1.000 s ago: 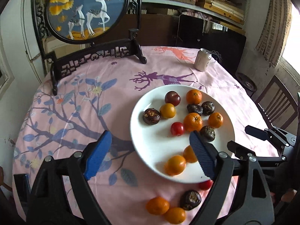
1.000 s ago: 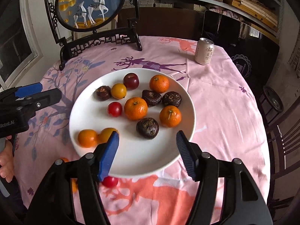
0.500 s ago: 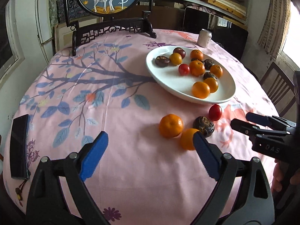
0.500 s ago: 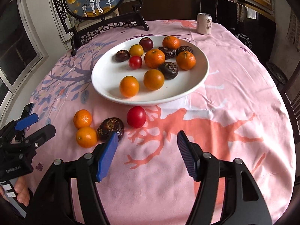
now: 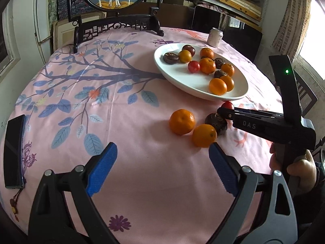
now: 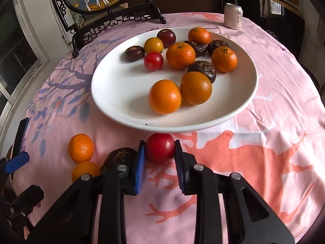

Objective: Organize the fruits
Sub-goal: 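Withdraw both tools from the plate toward the remaining fruits, then grasp a red tomato with the right tool while the left tool grasps a mandarin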

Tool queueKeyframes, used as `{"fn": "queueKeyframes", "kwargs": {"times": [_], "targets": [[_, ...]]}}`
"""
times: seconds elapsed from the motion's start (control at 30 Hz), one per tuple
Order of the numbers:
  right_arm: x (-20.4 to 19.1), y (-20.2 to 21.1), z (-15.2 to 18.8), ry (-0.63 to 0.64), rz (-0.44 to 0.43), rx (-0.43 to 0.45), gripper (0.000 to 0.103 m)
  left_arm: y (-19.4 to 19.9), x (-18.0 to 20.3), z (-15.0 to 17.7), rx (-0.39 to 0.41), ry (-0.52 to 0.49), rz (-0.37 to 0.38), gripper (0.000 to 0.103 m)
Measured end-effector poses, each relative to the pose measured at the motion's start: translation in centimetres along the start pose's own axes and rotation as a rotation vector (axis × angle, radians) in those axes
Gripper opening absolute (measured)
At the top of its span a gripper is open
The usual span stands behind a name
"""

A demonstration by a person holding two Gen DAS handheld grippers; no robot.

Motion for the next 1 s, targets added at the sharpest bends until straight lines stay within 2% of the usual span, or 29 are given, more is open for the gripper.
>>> {"fn": "queueKeyframes", "kwargs": {"times": [0.17,0.3,0.5,0.57,0.77,0.83,1.0], "targets": [[0.5,3.2,0.5,0.036,0.094,0.03,0.028,-0.1,2.0,0.4,-0.021,-0.031,0.029,0.093],[1.8,5.2,2.0,0.004,0.087,0.027,0.028,-0.7,4.4,0.8,-0.037,-0.081,0.03,0.089],[3.3,7.0,3.2,-0.036,0.061,0.047,0.028,-2.9,6.8,1.0,-0.101,-0.107,0.03,0.063],[3.6,7.4,3.2,-0.042,0.059,0.053,0.028,-3.8,7.2,1.0,-0.122,-0.108,0.023,0.052],[3.6,7.7,3.4,-0.038,0.047,0.054,0.028,-4.7,7.3,0.3,-0.138,-0.088,0.026,0.046],[3.4,7.6,3.4,-0.034,0.042,0.052,0.028,-4.7,7.5,0.3,-0.139,-0.091,0.035,0.036],[2.7,7.7,3.4,-0.024,0.037,0.051,0.028,-4.1,7.4,0.5,-0.135,-0.082,0.05,0.035]]}}
Point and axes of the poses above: each gripper's, at about its wrist camera, not at the fingertips, and y roughly against the way its jaws point, x to its right, z to its underside, the point moved 10 cm from there along -y, roughly the way its jaws point, and after that the axes turned 15 degrees about -z, right-handed, at the moved point
